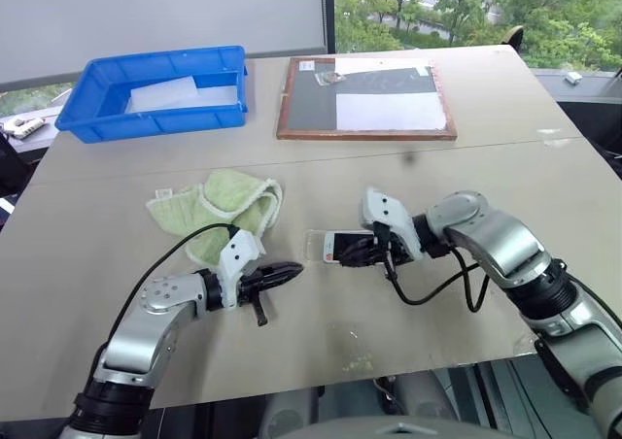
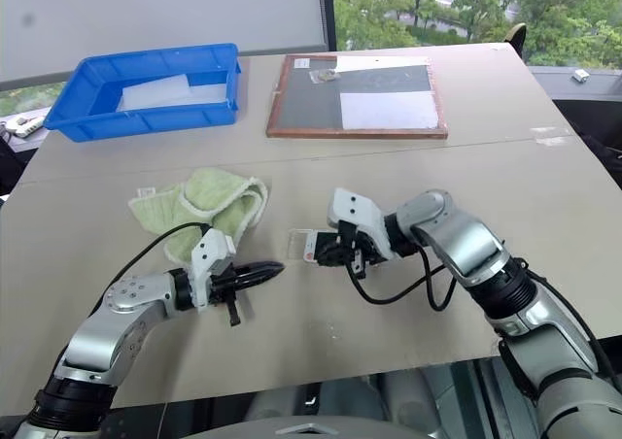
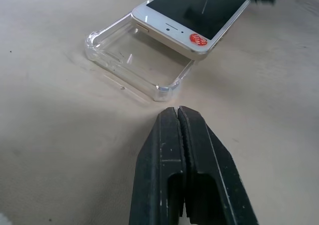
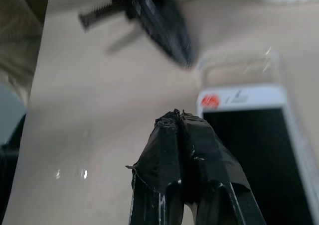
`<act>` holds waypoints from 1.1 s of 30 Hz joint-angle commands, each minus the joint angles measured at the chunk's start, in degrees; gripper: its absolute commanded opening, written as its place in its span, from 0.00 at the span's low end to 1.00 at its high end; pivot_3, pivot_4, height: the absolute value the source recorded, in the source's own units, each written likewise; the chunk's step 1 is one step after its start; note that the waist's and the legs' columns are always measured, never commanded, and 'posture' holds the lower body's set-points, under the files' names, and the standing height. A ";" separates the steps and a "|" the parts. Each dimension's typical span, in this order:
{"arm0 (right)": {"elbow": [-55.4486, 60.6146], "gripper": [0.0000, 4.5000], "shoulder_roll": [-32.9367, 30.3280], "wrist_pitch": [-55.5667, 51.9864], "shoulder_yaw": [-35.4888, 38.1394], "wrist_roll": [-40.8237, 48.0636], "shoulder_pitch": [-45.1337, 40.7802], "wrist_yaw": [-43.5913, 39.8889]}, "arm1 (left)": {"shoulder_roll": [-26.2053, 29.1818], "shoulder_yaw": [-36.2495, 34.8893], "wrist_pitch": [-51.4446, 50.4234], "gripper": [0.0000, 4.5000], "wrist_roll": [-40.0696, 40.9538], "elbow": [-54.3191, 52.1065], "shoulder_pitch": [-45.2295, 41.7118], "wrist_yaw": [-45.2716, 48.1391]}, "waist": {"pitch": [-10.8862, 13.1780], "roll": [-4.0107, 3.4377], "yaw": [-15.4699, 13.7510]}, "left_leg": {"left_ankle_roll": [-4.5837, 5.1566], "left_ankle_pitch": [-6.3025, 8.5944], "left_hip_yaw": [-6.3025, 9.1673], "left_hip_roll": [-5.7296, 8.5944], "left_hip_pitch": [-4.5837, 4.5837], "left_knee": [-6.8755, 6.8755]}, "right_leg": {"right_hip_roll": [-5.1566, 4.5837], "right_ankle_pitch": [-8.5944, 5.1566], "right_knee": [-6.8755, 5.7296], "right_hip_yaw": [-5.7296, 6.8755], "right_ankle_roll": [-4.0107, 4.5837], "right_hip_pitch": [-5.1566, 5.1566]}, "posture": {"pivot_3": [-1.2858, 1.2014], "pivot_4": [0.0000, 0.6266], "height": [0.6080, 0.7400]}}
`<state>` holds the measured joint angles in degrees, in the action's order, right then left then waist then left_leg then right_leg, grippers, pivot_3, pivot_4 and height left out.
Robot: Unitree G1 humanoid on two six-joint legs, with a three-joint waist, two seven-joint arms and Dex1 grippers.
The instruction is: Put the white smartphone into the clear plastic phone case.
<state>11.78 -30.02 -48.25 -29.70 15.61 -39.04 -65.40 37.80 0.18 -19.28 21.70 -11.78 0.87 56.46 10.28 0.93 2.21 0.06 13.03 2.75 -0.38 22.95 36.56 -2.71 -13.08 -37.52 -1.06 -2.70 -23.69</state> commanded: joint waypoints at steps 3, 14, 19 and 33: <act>0.11 0.00 -1.73 3.29 -3.47 -2.91 -0.55 -0.91 | 0.65 -1.12 0.74 0.00 0.62 -1.42 0.27 0.31 | 0.00 0.00 0.00 | 0.00 0.00 0.00 0.00 0.00 0.03 | 0.00 0.00 -0.03 0.00 0.00 0.00 | 0.52 0.24 1.00; -3.21 0.00 -1.93 5.92 -3.08 -5.10 -1.10 -0.74 | 0.44 -1.02 0.62 0.00 0.73 -1.59 0.21 0.14 | 0.00 0.00 -0.04 | 0.00 0.00 0.00 0.00 0.00 0.11 | 0.00 0.00 -0.07 0.00 0.00 0.00 | 0.52 0.24 1.00; -2.64 0.00 -1.82 5.40 -1.48 -3.59 -1.46 -1.82 | 0.63 -1.53 0.76 0.00 1.24 -1.67 0.34 0.57 | 0.00 0.00 -0.03 | 0.00 0.00 0.00 0.00 0.00 0.14 | 0.00 0.00 -0.10 0.00 0.00 0.00 | 0.52 0.24 1.00; -8.02 0.00 5.93 4.65 3.16 -2.47 -4.53 5.88 | 3.53 -7.07 0.00 0.00 6.37 -2.53 2.05 4.15 | 0.00 0.02 -0.27 | 0.00 0.00 0.05 0.00 0.00 0.17 | 0.00 -0.01 -0.12 -0.01 0.01 0.01 | 0.52 0.24 1.00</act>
<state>3.56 -24.19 -44.76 -26.61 13.83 -43.14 -60.08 40.63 -5.64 -19.59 27.17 -12.68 2.82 60.24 10.28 0.95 1.94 0.06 13.03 2.78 -0.37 22.98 36.73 -2.71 -13.08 -37.63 -1.06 -2.69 -23.69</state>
